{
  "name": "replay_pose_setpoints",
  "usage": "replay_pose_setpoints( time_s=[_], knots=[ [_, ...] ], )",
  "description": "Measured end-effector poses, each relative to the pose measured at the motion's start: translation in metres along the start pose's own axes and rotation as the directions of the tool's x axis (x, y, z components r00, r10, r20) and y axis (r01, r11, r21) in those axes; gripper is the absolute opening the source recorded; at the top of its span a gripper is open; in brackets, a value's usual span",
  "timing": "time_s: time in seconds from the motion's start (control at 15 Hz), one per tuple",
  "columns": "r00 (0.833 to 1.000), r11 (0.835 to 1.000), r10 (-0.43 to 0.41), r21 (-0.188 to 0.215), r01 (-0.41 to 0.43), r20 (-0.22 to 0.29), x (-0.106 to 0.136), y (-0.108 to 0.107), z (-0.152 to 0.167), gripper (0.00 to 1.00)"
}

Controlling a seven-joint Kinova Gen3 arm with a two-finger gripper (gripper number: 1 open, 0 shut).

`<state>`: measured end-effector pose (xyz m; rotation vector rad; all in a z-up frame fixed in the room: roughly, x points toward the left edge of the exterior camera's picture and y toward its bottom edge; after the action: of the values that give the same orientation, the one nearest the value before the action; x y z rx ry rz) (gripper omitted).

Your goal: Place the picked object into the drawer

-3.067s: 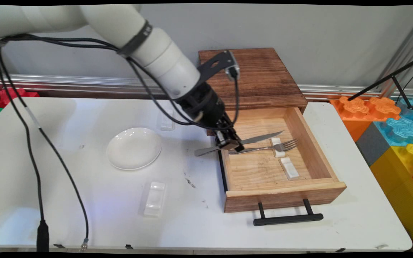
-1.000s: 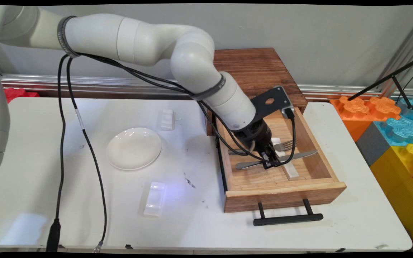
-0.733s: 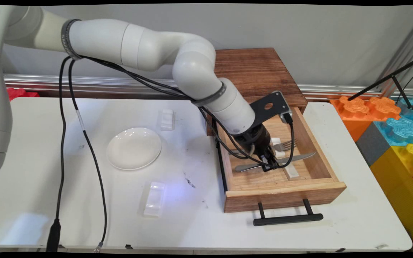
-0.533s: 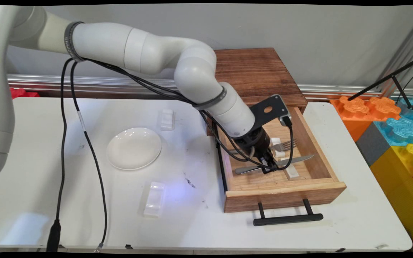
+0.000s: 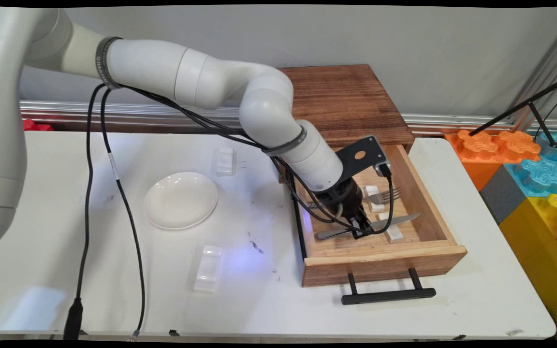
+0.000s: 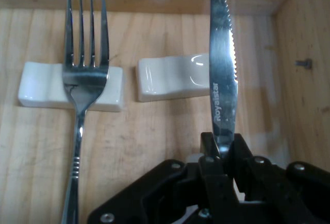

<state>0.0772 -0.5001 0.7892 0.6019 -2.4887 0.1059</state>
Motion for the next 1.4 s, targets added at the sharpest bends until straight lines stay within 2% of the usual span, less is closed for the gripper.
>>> replay_pose_setpoints(
  time_s=[0.93,1.0,1.4],
  knots=[
    [1.0,1.0,-0.013,-0.005,0.013,0.016,-0.008,-0.006,0.017,0.0],
    [1.0,1.0,-0.013,-0.008,0.013,0.015,-0.008,-0.006,0.017,1.0],
    [1.0,1.0,-0.01,-0.018,0.01,0.011,-0.007,-0.006,0.013,1.0]
  ],
)
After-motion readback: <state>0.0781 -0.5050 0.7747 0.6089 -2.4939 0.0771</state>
